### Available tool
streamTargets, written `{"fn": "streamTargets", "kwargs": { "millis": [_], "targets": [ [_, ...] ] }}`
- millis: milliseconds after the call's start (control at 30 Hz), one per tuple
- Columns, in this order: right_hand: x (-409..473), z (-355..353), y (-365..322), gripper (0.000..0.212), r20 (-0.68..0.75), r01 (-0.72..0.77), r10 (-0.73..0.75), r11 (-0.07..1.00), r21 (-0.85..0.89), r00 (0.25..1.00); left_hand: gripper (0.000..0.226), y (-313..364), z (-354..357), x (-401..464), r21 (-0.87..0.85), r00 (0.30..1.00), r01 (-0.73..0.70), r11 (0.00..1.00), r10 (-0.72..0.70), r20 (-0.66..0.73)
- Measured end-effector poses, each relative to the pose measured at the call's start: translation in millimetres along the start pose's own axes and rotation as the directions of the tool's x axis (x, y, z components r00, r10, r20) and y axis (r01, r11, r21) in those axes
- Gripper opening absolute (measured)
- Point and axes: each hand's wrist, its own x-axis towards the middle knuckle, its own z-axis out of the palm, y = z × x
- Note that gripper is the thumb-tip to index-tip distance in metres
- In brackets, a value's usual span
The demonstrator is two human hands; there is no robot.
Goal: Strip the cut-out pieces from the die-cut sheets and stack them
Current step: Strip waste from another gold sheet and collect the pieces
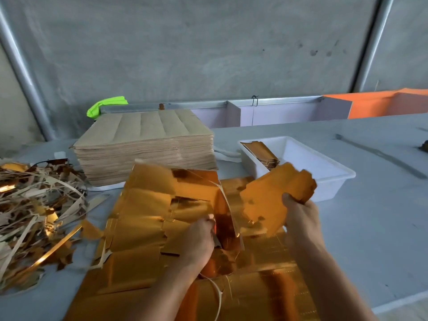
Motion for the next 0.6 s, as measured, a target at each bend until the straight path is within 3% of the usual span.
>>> {"fn": "streamTargets", "kwargs": {
  "millis": [100,167,233,300,333,367,400,500,600],
  "targets": [
    [-0.2,-3.8,-9.5,0.005,-0.023,0.011,-0.010,1.000,0.025,1.000,0.023,7.1,-1.7,1.6,-0.021,0.999,0.028,0.999,-0.028,0.026],
    [0.1,-3.7,-8.4,0.006,-0.023,-0.010,0.010,1.000,0.008,1.000,0.021,12.4,-7.4,4.1,-0.268,0.988,0.152,0.951,-0.144,0.048],
    [1.7,-3.6,-3.8,0.007,-0.041,-0.035,0.035,0.999,-0.014,0.999,0.020,14.6,-15.5,7.5,-0.619,0.932,0.309,0.722,-0.359,0.047],
    [2.5,-3.5,1.3,0.006,-0.046,-0.056,0.054,0.997,-0.056,0.998,0.021,16.0,-24.5,8.4,-0.822,0.851,0.339,0.457,-0.522,0.060],
    [2.7,-3.3,3.7,0.006,-0.045,-0.068,0.065,0.995,-0.079,0.997,0.026,17.7,-27.9,8.3,-0.876,0.845,0.295,0.381,-0.532,0.053],
    [2.8,-2.7,5.8,0.009,-0.043,-0.078,0.074,0.992,-0.103,0.996,0.034,19.7,-30.3,8.1,-0.899,0.866,0.235,0.370,-0.499,0.020],
    [3.5,-2.1,8.1,0.014,-0.040,-0.082,0.078,0.988,-0.127,0.996,0.047,21.8,-31.4,7.9,-0.889,0.899,0.179,0.423,-0.438,-0.028],
    [2.6,1.8,11.4,0.013,-0.031,-0.106,0.102,0.977,-0.186,0.994,0.104,27.4,-30.7,8.9,-0.637,0.986,0.043,0.770,-0.135,-0.096],
    [1.3,4.3,12.4,0.010,-0.011,-0.111,0.112,0.960,-0.258,0.994,0.128,32.0,-20.1,12.9,-0.284,0.988,-0.100,0.954,0.129,0.083]
  ]
}}
